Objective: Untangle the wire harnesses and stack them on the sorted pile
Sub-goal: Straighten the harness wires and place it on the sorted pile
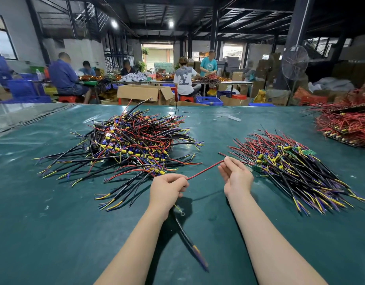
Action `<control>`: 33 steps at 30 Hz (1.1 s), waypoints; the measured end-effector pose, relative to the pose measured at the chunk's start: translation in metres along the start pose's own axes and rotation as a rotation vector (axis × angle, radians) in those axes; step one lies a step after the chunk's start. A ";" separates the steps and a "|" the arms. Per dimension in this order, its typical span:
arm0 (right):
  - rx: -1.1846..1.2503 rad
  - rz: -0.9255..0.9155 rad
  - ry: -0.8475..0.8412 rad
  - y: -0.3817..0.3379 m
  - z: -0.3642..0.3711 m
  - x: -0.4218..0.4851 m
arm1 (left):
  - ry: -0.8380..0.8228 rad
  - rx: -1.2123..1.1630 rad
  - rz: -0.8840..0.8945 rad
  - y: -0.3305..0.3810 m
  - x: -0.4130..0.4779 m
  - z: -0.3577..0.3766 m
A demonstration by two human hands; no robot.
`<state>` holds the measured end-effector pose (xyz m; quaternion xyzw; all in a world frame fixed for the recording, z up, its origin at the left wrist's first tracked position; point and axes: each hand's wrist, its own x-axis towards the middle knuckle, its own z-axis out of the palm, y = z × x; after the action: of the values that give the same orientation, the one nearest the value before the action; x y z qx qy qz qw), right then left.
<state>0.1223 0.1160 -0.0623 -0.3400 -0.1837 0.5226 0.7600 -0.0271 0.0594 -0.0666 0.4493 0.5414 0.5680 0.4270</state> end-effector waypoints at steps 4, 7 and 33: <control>0.057 0.084 -0.011 0.004 0.001 -0.003 | -0.021 -0.059 -0.065 0.005 -0.001 -0.005; 0.036 0.124 -0.064 0.010 0.008 -0.008 | 0.075 -0.036 -0.062 0.004 0.000 -0.006; -0.446 0.253 -0.517 0.037 0.030 -0.055 | -0.095 -0.442 -0.119 0.006 0.002 -0.018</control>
<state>0.0574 0.0832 -0.0635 -0.3742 -0.4357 0.6282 0.5249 -0.0448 0.0573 -0.0608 0.3382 0.4087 0.6248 0.5729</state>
